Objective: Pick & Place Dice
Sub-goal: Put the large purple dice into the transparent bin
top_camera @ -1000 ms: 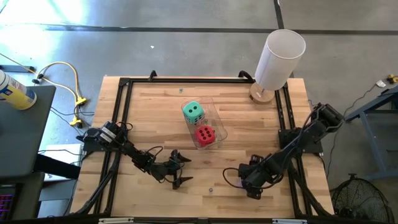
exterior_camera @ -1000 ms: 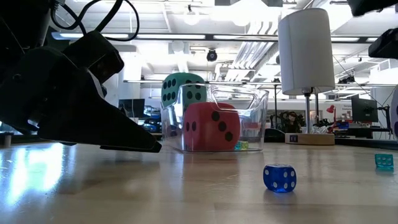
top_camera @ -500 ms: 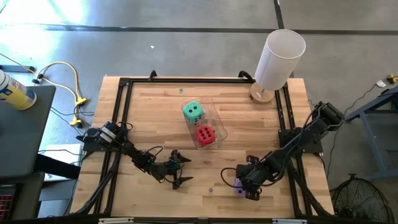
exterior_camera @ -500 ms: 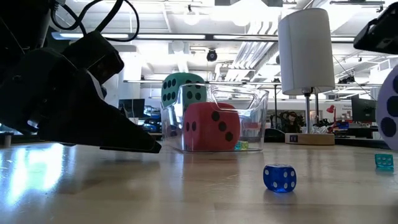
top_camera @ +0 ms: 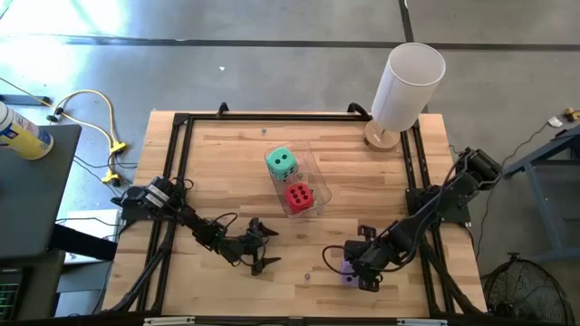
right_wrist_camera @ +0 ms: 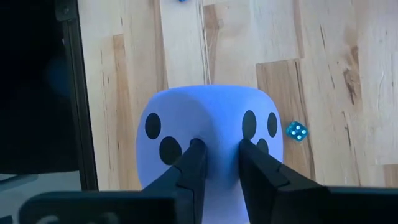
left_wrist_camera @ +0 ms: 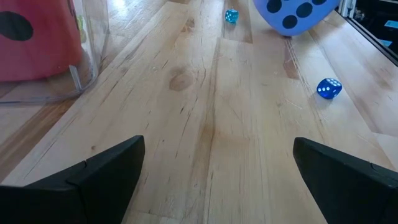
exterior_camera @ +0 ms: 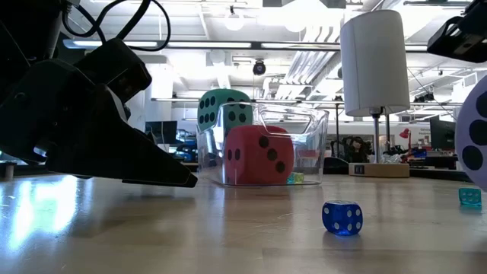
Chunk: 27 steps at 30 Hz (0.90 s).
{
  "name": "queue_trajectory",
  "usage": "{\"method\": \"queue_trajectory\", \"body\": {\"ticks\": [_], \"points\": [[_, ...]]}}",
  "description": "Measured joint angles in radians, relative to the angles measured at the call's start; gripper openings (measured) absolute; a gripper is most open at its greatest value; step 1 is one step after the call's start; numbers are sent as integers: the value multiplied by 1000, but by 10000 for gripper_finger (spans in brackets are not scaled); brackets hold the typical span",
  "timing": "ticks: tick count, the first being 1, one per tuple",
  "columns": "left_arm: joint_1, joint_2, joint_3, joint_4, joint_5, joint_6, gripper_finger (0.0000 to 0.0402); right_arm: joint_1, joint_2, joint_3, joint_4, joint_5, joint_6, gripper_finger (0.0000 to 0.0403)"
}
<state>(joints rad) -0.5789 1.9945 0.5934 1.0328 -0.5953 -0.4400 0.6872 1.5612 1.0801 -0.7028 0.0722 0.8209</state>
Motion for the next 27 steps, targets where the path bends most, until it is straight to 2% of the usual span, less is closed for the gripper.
{"method": "queue_trajectory", "body": {"ticks": [16, 27], "points": [[0, 0, 0, 0, 0, 0, 399, 0, 0, 0, 55, 11, -80, 63], [0, 0, 0, 0, 0, 21, 399, 21, 2, 43, 53, 84, -103, 63]]}}
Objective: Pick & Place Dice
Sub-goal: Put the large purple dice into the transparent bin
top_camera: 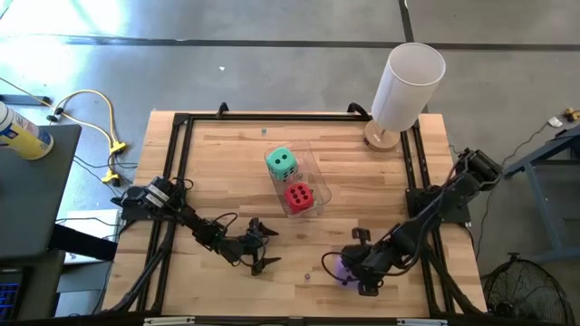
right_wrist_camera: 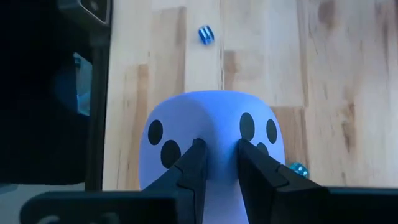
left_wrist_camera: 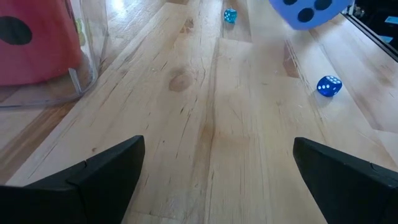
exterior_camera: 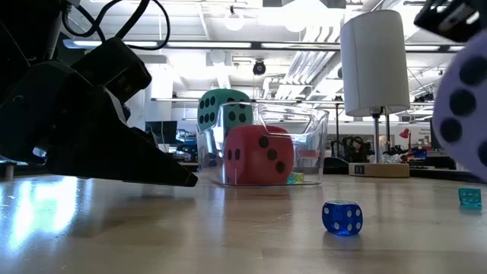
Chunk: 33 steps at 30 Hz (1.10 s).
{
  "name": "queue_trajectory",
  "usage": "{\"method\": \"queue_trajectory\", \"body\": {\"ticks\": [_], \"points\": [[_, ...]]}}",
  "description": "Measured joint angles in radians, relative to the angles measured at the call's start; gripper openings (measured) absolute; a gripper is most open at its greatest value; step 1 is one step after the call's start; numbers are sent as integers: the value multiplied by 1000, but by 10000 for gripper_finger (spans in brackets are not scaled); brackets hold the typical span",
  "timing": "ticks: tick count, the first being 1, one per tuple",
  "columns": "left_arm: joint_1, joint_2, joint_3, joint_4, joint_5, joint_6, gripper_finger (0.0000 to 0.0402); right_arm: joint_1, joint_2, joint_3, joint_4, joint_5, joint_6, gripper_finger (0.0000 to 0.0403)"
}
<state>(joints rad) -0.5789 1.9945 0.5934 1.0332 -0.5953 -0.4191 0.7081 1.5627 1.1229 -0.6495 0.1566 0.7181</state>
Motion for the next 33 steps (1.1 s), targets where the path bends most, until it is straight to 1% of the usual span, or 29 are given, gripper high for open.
{"method": "queue_trajectory", "body": {"ticks": [4, 7, 10, 14, 18, 22, 27, 33], "points": [[0, 0, 0, 1, 0, 0, 399, 6, 0, 51, -15, 41, -45, 63], [0, 0, 0, 5, 0, 0, 399, -16, 0, 96, -29, 75, -117, 63], [0, 0, 0, 16, 0, 0, 399, -58, 0, 144, -27, 105, -214, 63], [0, 0, 0, 19, 0, 0, 399, -135, 0, 212, -27, 109, -363, 63], [0, 0, 0, 19, 0, 1, 399, -223, 0, 299, -38, 83, -497, 63], [0, 0, 0, 19, 0, 1, 399, -320, -8, 375, -44, 38, -591, 59], [0, 0, 0, 19, 0, 1, 399, -471, -13, 376, -62, -16, -625, 44], [0, 0, 0, 19, 27, 1, 399, -620, -13, 323, -19, -93, -640, 39]]}}
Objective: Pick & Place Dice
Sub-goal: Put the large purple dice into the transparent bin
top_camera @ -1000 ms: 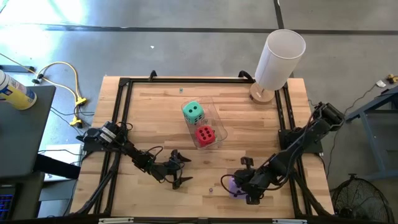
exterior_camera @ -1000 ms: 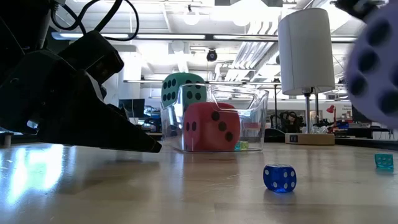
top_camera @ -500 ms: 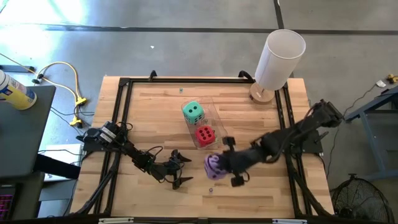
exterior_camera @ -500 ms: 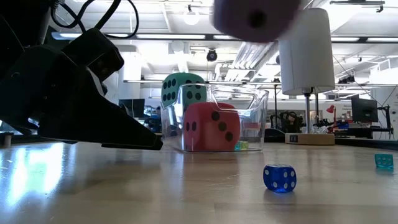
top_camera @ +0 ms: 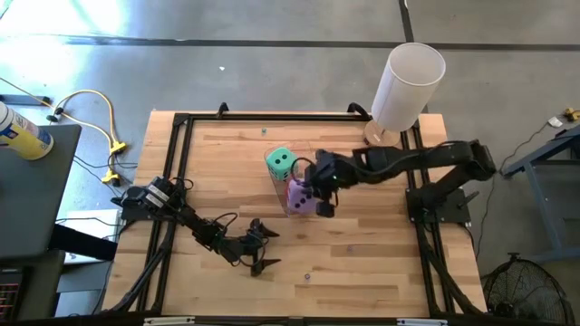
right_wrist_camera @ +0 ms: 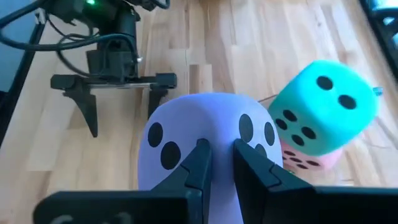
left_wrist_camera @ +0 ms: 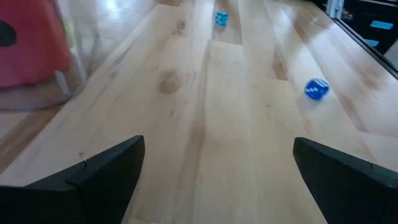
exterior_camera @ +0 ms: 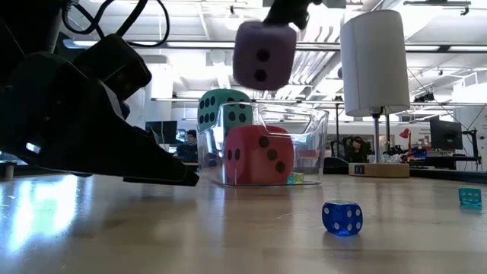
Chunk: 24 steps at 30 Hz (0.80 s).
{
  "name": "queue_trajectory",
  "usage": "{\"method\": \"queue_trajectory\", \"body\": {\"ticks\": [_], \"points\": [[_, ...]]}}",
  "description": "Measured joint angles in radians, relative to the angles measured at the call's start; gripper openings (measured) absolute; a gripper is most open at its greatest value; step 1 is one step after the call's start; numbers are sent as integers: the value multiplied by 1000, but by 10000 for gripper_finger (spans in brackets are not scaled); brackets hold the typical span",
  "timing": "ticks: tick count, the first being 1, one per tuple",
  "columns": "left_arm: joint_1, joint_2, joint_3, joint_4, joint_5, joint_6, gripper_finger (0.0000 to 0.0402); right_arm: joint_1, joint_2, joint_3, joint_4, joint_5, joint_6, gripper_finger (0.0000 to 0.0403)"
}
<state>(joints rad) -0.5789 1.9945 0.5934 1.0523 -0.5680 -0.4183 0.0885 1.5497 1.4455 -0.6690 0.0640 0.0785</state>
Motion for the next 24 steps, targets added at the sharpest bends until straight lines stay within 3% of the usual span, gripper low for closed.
{"method": "queue_trajectory", "body": {"ticks": [14, 24], "points": [[0, 0, 0, 0, 8, 3, 399, -137, 1, -146, 162, -203, 7, 38], [0, 0, 0, 0, 8, 3, 399, -188, 14, -155, 154, -229, 49, 39]]}}
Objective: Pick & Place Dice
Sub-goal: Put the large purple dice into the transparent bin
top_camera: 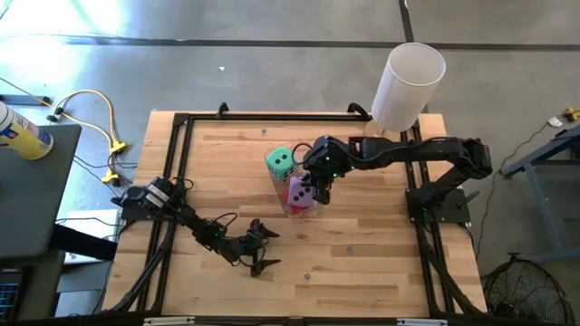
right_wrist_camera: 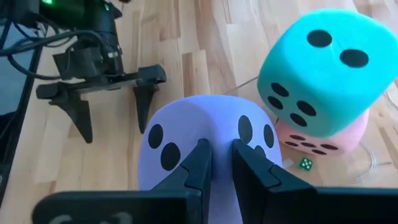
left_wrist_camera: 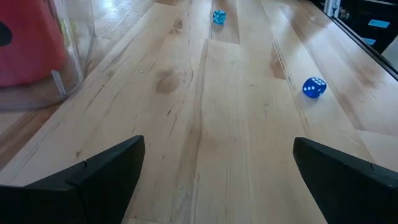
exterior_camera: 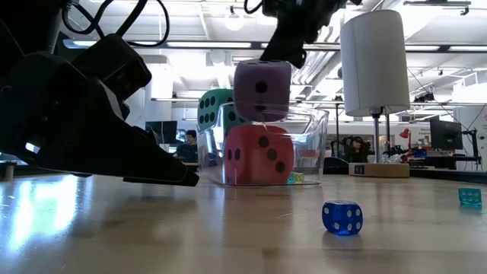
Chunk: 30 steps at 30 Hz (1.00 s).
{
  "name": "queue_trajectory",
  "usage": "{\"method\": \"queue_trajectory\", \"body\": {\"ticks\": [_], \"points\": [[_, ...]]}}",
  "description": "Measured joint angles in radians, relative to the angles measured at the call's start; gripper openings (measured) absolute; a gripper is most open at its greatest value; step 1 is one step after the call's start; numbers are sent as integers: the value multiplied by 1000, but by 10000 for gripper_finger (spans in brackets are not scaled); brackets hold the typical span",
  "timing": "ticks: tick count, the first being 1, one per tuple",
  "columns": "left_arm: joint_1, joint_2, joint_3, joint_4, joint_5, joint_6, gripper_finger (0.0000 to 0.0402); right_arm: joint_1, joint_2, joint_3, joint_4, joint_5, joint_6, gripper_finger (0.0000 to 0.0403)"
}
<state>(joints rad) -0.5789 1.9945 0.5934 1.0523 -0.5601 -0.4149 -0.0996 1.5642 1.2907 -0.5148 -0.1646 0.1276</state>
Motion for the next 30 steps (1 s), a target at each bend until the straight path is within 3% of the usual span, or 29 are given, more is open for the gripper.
{"method": "queue_trajectory", "body": {"ticks": [17, 24, 30], "points": [[0, 0, 0, 0, 0, 0, 399, -20, 40, 1, 41, 12, 2, 138], [0, 0, 0, 0, 3, 4, 399, -32, 54, 0, 33, 125, 0, 166], [0, 0, 0, 0, 5, 6, 399, -31, 53, 0, 54, 133, -25, 174]]}}
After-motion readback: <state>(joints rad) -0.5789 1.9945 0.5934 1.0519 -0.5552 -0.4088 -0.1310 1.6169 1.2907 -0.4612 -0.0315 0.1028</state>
